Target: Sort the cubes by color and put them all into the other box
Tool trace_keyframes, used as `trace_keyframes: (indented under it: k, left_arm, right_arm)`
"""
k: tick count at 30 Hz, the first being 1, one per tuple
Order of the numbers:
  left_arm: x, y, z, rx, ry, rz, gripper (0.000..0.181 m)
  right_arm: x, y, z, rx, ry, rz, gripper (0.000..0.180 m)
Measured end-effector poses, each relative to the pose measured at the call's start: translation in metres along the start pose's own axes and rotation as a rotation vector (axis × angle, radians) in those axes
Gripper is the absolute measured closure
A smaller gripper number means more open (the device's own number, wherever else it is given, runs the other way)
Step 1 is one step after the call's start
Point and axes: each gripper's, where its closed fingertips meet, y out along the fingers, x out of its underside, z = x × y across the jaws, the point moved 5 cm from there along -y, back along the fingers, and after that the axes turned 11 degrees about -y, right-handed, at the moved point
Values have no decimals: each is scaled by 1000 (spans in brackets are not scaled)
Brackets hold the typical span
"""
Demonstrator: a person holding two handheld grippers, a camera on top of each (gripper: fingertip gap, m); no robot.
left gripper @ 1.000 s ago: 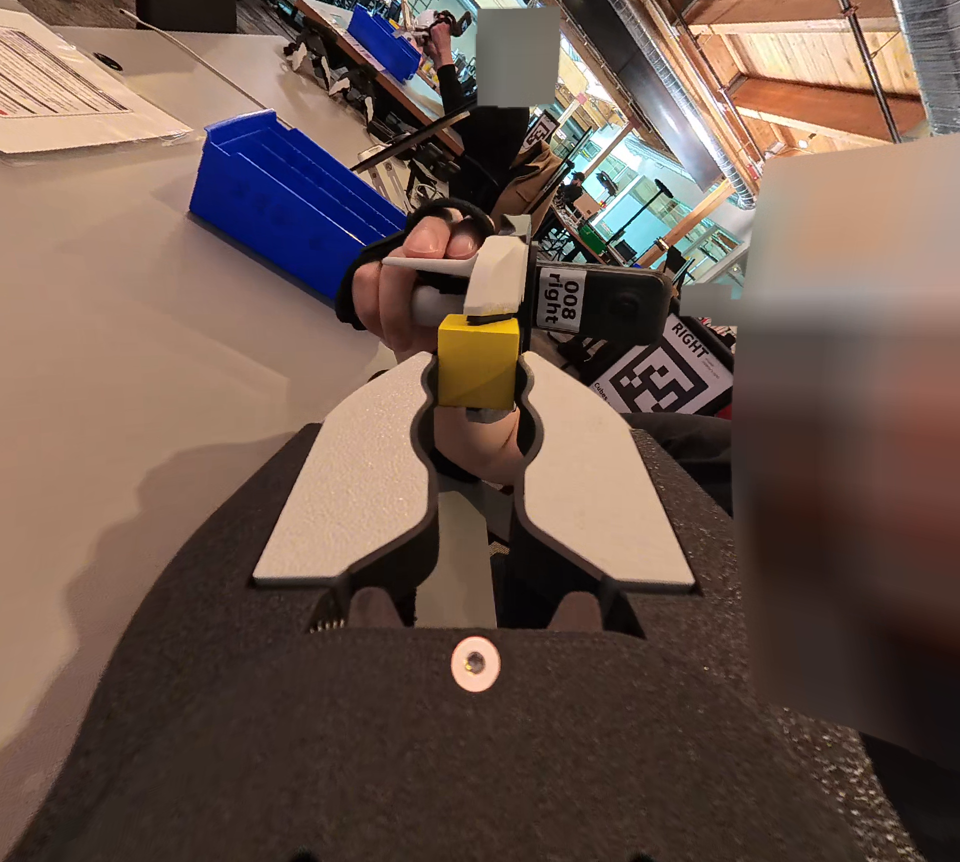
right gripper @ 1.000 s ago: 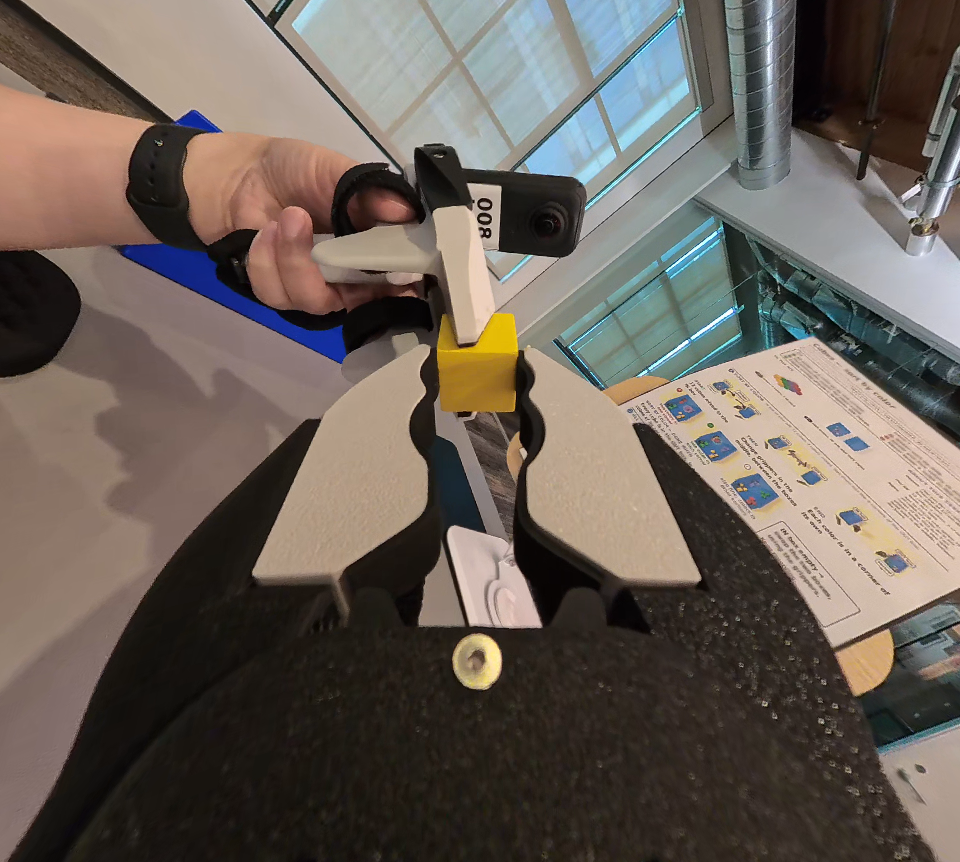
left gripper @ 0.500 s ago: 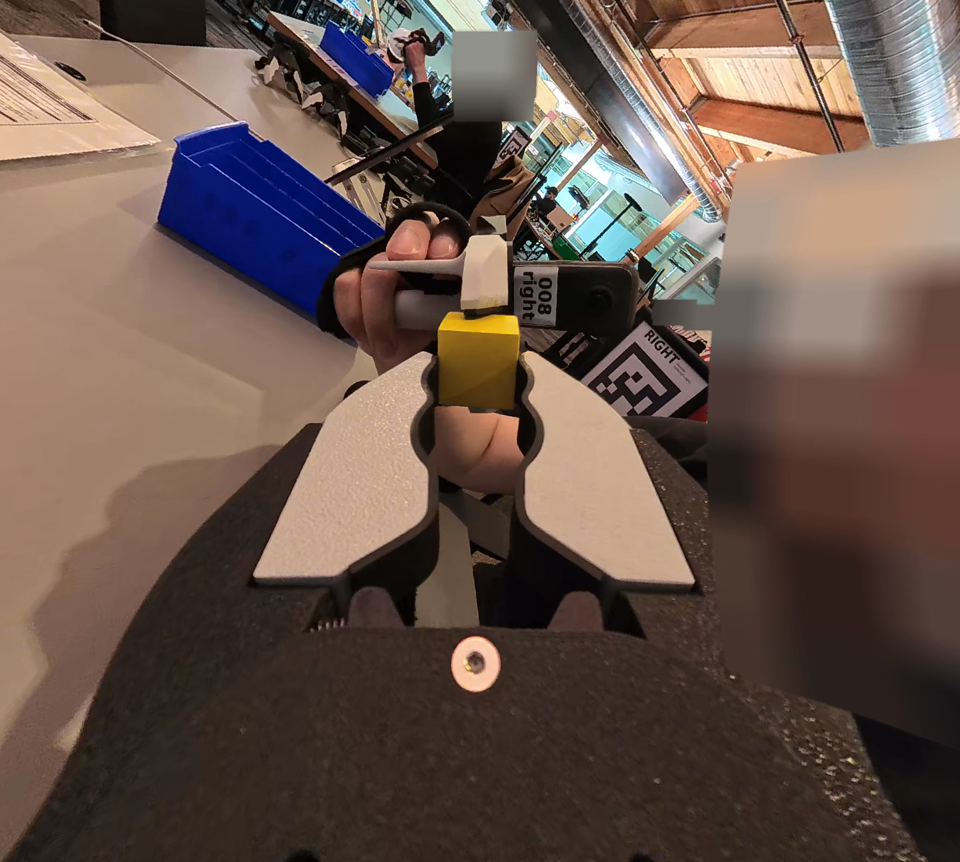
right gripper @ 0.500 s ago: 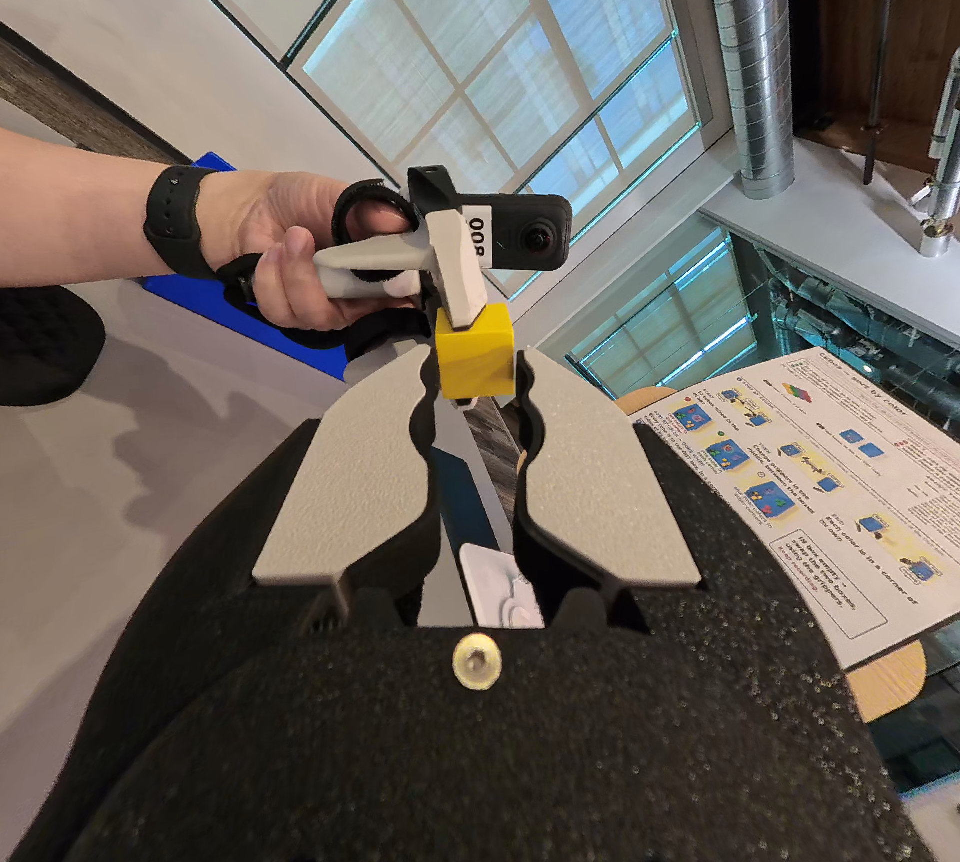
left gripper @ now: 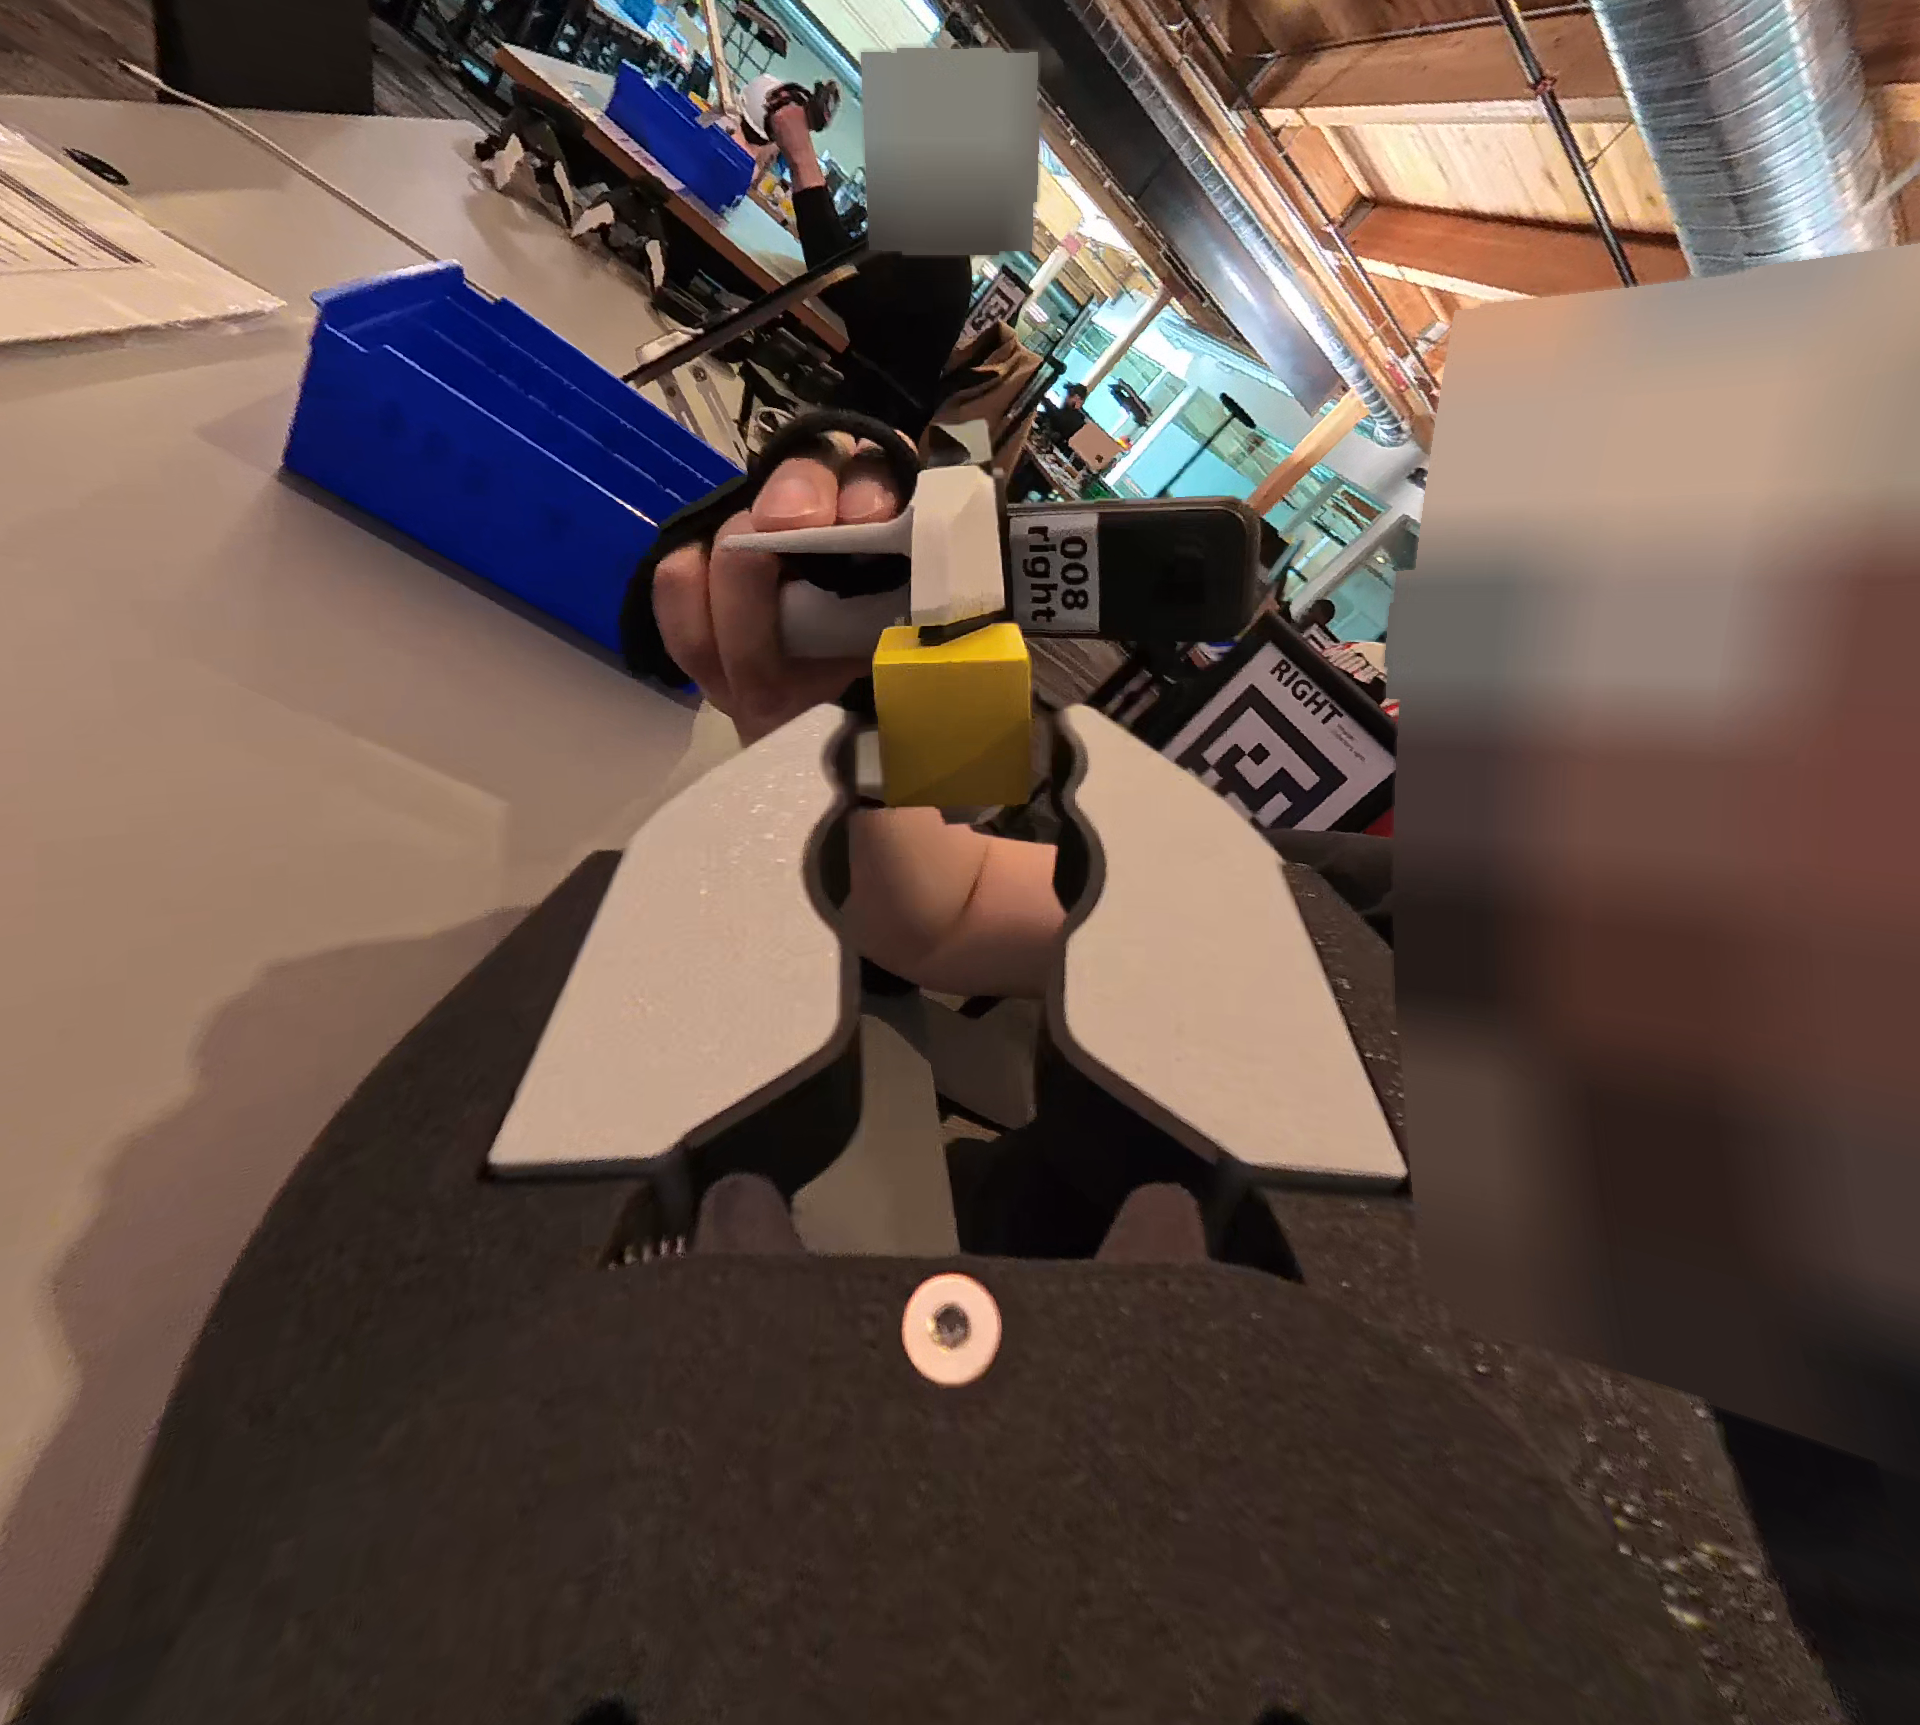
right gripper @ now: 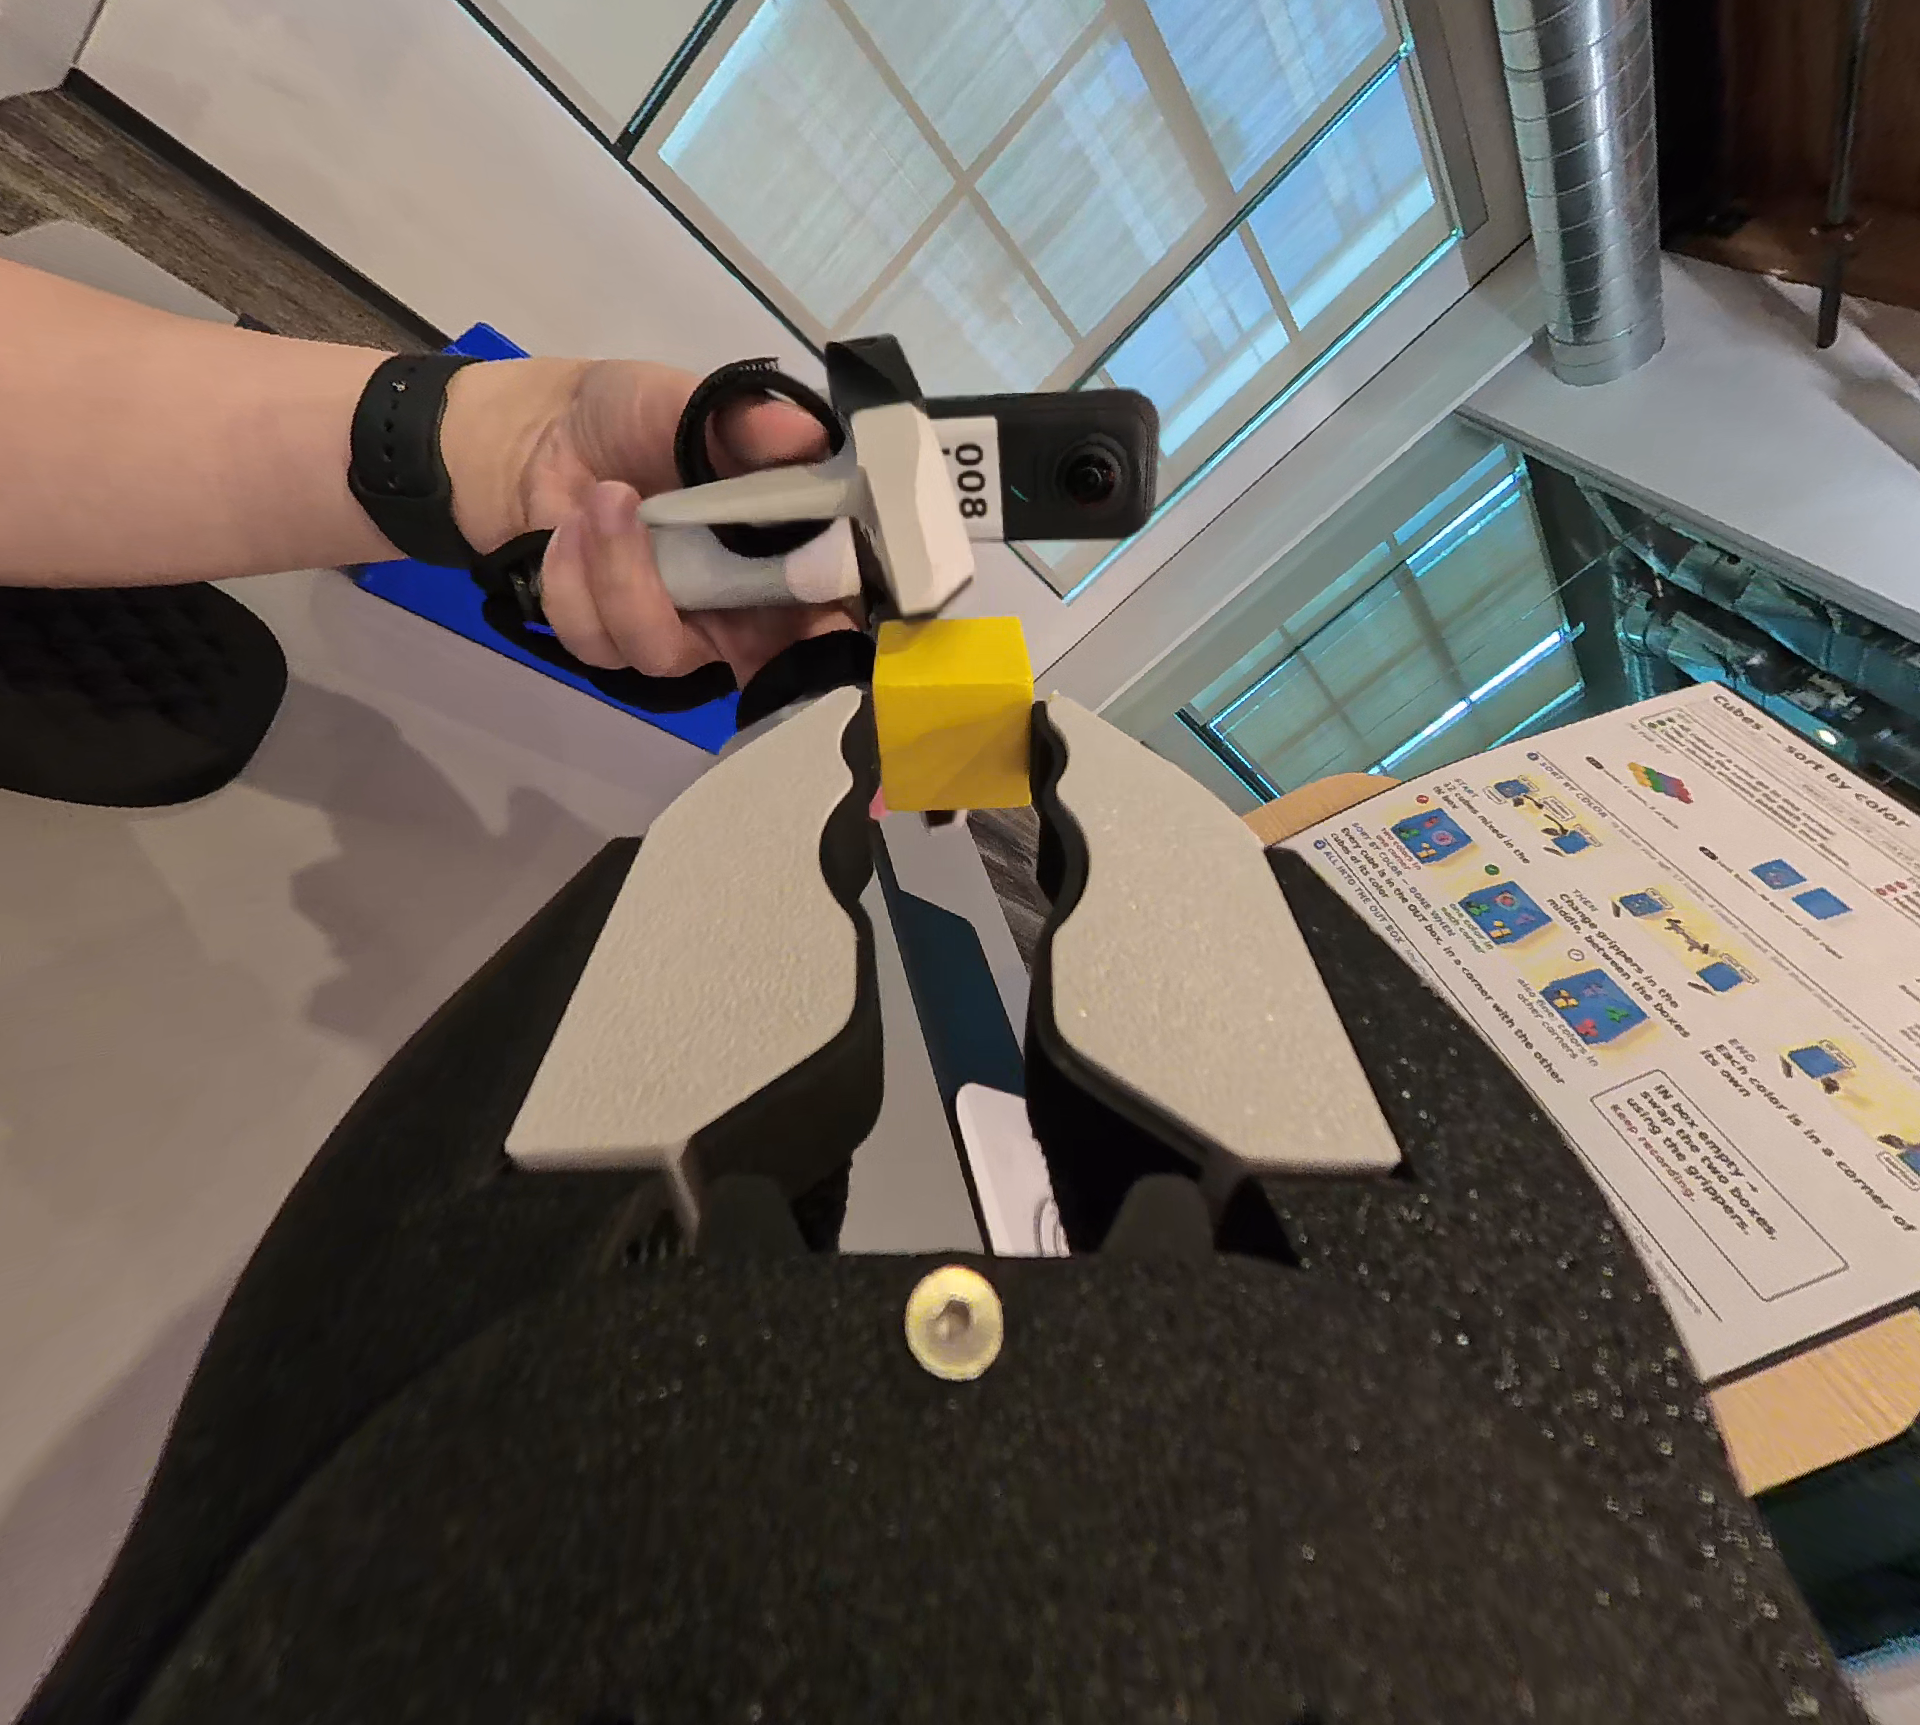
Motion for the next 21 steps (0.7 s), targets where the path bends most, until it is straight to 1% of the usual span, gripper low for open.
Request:
trace_keyframes:
  k: [1,4,7,9,12,14,15,17,19,21]
  left_arm:
    - [-1,-2,-1,-26,17,7,138]
    - [-4,-13,-2,-100,77,26,126]
    - [-10,-28,0,-195,144,69,124]
    - [-16,-39,2,-272,194,112,125]
    - [-20,-52,5,-400,258,163,127]
    - [-21,-57,7,-460,288,176,129]
    - [-21,-58,9,-476,301,177,129]
    - [-19,-56,11,-496,317,168,130]
    - [-17,-52,12,-509,330,151,130]
    - [-17,-47,12,-519,340,144,130]
  right_arm:
    - [1,-1,1,0,4,-5,152]
    - [5,-8,9,0,10,-37,153]
    - [11,-30,29,18,41,-113,152]
    - [16,-59,55,76,101,-211,152]
    - [32,-129,96,195,286,-409,152]
    - [60,-184,116,259,413,-607,152]
    - [81,-213,125,300,466,-723,152]
    - [130,-273,133,351,655,-970,152]
    - [178,-330,126,385,877,-1214,152]
    - [215,-371,109,368,1038,-1390,152]
